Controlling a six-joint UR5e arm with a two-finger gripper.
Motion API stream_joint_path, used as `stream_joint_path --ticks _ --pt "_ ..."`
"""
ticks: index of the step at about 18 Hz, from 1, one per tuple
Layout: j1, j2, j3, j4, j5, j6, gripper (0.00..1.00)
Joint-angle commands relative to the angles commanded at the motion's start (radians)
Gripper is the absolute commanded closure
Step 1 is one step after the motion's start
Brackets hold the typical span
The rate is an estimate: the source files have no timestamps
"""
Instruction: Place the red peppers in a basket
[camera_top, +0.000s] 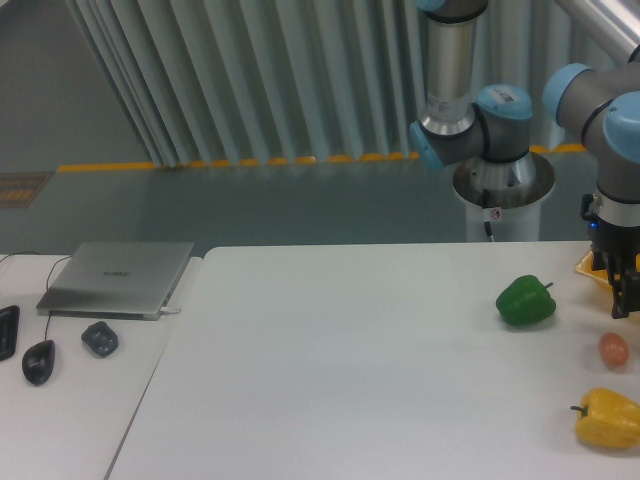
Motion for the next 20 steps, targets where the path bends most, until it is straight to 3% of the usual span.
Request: stream_joint_path --ticks 10,15,20 --pt "0.011 0.009 -0.005 0.011 0.003 0.0 0.0" --pt "0.029 0.012 -0.005 0.126 0.003 -0.067 0.0" --pt "0.025 -0.003 -0.005 0.161 0.002 -0.248 0.0"
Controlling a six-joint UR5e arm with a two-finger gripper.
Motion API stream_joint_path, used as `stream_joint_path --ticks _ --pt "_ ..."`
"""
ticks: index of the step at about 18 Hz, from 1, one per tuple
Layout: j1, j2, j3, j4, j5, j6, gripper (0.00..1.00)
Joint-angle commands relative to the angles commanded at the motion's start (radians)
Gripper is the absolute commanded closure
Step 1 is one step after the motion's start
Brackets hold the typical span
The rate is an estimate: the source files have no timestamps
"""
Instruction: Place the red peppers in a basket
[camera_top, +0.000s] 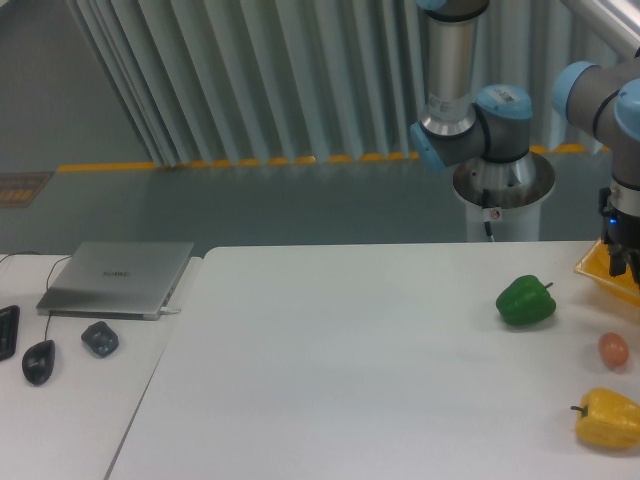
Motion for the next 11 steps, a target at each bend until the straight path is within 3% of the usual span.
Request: stream_joint_path --ticks 4,11 --pt "0.009 -0.038 0.006 0.037 0.002 -0.043 0.0" --pt "0.037 -0.124 0.018 0.19 0.002 -0.04 0.0"
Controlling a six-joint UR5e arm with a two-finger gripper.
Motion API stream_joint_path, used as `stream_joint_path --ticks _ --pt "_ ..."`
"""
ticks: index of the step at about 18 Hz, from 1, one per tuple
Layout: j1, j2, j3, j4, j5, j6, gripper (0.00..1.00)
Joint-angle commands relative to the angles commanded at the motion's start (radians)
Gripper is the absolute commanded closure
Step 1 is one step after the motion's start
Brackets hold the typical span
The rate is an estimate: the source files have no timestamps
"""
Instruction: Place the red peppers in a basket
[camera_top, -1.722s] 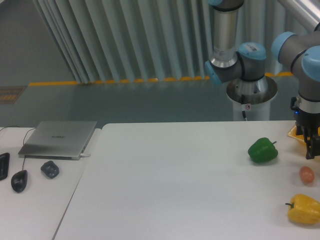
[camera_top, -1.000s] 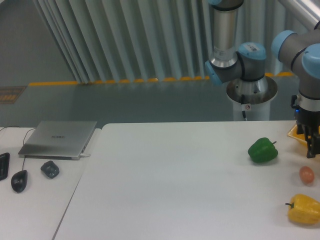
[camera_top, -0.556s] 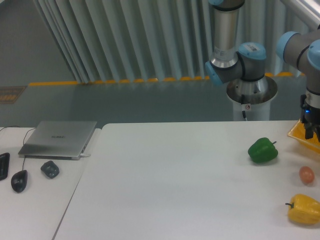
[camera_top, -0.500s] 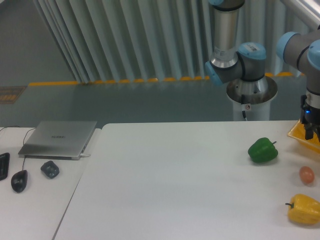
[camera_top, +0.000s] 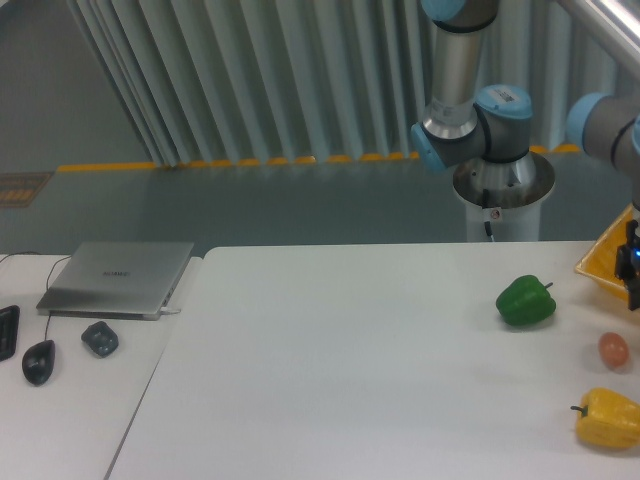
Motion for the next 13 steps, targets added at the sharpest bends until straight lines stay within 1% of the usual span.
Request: stream_joint_path --ticks 3,6,9,13 --pt "0.023 -0.026 0.023 0.022 0.0 0.008 0.0" --pt "0.031 -0.049 0.023 0.052 0.003 -0.001 0.0" --pt "0.043 -0.06 0.028 0.058 0.003 -0.015 0.0" --pt "0.043 -0.08 0.051 0.069 0.003 -0.075 0.0"
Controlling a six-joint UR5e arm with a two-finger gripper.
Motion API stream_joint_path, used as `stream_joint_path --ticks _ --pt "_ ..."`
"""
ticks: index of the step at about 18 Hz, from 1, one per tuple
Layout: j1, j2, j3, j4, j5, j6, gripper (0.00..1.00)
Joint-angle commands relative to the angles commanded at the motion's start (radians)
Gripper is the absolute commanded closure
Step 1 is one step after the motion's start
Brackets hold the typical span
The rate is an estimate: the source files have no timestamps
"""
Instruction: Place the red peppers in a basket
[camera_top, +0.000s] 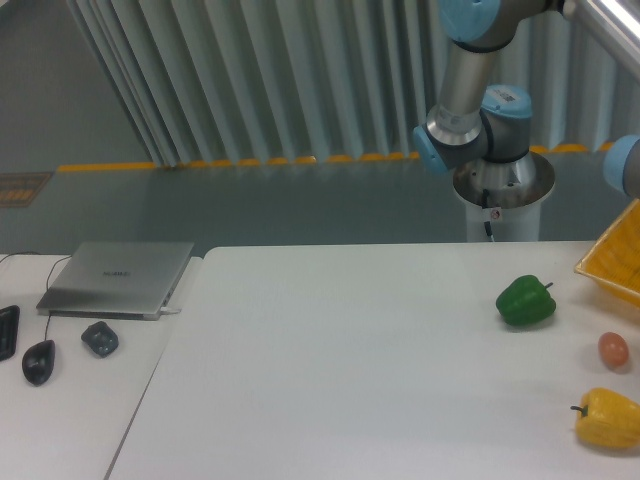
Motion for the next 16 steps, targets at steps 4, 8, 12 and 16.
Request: stream_joint_path --ticks 4,8,12,16 --pt "0.002 -0.018 -0.005 0.04 0.0 -0.08 0.0" --pt "0.002 -0.037 -0.012 0.051 0.0 -0.127 0.0" --pt "0.002 -0.057 -0.031 0.051 0.0 -0.163 0.0" --pt "0.005 -0.066 -0.044 0.051 0.0 -0.18 0.0"
